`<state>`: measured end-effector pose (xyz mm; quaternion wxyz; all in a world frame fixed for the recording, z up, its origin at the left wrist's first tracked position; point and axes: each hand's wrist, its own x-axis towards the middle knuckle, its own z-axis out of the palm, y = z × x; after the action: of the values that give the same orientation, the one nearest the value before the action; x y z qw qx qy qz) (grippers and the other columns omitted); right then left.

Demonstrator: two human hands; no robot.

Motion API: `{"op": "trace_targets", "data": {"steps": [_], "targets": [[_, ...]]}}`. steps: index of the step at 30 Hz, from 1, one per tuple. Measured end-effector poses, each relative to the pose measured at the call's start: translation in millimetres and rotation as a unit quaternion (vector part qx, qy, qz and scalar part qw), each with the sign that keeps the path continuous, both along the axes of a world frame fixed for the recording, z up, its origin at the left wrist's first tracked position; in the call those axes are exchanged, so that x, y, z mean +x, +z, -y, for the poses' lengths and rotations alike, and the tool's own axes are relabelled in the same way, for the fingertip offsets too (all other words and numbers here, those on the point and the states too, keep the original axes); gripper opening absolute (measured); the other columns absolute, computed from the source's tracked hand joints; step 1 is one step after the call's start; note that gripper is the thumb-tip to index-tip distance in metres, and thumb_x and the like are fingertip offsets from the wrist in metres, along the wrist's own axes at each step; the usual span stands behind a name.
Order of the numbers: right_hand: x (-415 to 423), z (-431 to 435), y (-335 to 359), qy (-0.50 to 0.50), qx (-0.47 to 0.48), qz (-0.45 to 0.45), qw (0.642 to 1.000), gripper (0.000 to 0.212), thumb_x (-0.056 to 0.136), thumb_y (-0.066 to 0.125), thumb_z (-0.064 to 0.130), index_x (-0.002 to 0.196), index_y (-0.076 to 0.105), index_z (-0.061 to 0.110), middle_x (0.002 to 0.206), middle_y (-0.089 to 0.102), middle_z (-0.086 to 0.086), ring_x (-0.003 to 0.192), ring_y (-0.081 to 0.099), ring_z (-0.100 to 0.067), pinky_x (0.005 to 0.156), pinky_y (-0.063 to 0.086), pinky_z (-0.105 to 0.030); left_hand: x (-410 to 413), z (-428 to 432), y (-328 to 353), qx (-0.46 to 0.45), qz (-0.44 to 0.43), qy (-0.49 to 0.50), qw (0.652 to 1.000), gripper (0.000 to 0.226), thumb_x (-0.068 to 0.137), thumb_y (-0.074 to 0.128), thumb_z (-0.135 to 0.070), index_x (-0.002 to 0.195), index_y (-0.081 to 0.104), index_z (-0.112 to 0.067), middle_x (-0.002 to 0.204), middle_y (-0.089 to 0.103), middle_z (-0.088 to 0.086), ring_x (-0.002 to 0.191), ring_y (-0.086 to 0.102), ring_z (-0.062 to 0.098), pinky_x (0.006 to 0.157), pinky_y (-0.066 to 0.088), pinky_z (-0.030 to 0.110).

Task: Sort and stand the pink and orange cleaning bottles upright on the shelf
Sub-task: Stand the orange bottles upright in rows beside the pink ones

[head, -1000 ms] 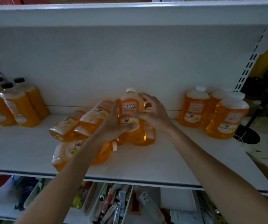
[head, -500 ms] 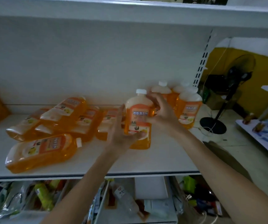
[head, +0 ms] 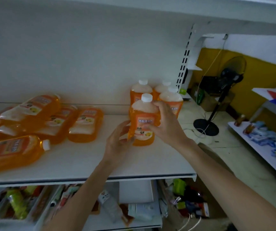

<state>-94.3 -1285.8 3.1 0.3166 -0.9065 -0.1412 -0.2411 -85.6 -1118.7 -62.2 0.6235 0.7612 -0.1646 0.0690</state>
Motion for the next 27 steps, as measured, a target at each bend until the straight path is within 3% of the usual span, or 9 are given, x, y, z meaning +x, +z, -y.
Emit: {"op": "trace_targets", "data": {"steps": [4, 11, 14, 16, 19, 22, 27], "targets": [[13, -5, -4, -0.038, -0.022, 0.057, 0.997, 0.069, 0.066, 0.082, 0.021, 0.121, 0.046, 0.0, 0.126, 0.044, -0.015, 0.115, 0.041, -0.025, 0.093, 0.034, -0.025, 5, 1, -5, -0.009, -0.014, -0.015, 1.0, 0.05, 0.083, 0.064, -0.002, 0.124, 0.045, -0.023, 0.124, 0.055, 0.005, 0.112, 0.054, 0.011, 0.083, 0.05, 0.015], [30, -9, -2, -0.109, -0.105, 0.087, 0.985, 0.069, 0.062, 0.085, 0.021, 0.116, 0.049, -0.003, 0.116, 0.055, -0.019, 0.107, 0.051, -0.035, 0.085, 0.046, -0.039, 2, 4, -7, 0.149, -0.013, -0.003, 0.989, 0.056, 0.084, 0.064, -0.013, 0.135, 0.043, -0.021, 0.133, 0.048, 0.0, 0.107, 0.052, 0.008, 0.088, 0.04, 0.017], [34, -13, -1, -0.136, -0.142, 0.083, 0.977, 0.07, 0.061, 0.085, 0.02, 0.117, 0.05, -0.005, 0.115, 0.056, -0.02, 0.107, 0.054, -0.038, 0.089, 0.047, -0.045, 0, 4, -5, 0.218, 0.002, 0.002, 0.976, 0.053, 0.085, 0.063, -0.019, 0.134, 0.044, -0.021, 0.133, 0.05, -0.002, 0.109, 0.05, 0.005, 0.087, 0.034, 0.013], [40, -13, 0, -0.151, -0.173, 0.084, 0.97, 0.074, 0.062, 0.085, 0.023, 0.119, 0.049, -0.006, 0.115, 0.057, -0.021, 0.109, 0.055, -0.039, 0.098, 0.043, -0.047, -1, 5, -6, 0.28, 0.011, 0.005, 0.96, 0.05, 0.088, 0.058, -0.025, 0.135, 0.043, -0.023, 0.132, 0.051, -0.004, 0.117, 0.047, 0.008, 0.087, 0.029, 0.013], [47, -14, 7, -0.158, -0.212, 0.069, 0.962, 0.077, 0.071, 0.079, 0.027, 0.13, 0.041, -0.005, 0.127, 0.051, -0.019, 0.123, 0.046, -0.035, 0.112, 0.025, -0.042, -3, 9, -7, 0.357, 0.058, 0.005, 0.932, 0.043, 0.09, 0.052, -0.026, 0.132, 0.046, -0.02, 0.133, 0.048, -0.005, 0.12, 0.04, 0.011, 0.092, 0.027, 0.015], [52, -14, 9, -0.168, -0.231, 0.061, 0.956, 0.077, 0.077, 0.074, 0.029, 0.134, 0.034, -0.003, 0.134, 0.044, -0.018, 0.129, 0.038, -0.033, 0.115, 0.016, -0.039, -4, 10, -9, 0.363, 0.091, 0.004, 0.927, 0.036, 0.089, 0.051, -0.024, 0.125, 0.052, -0.018, 0.129, 0.05, -0.005, 0.117, 0.039, 0.01, 0.094, 0.028, 0.016], [50, -16, 8, -0.189, -0.241, 0.053, 0.951, 0.077, 0.078, 0.074, 0.03, 0.134, 0.034, -0.004, 0.134, 0.044, -0.02, 0.13, 0.036, -0.034, 0.115, 0.016, -0.041, -2, 8, -12, 0.356, 0.11, 0.003, 0.928, 0.031, 0.089, 0.051, -0.023, 0.119, 0.057, -0.017, 0.125, 0.052, -0.005, 0.115, 0.041, 0.009, 0.093, 0.028, 0.014]]}}
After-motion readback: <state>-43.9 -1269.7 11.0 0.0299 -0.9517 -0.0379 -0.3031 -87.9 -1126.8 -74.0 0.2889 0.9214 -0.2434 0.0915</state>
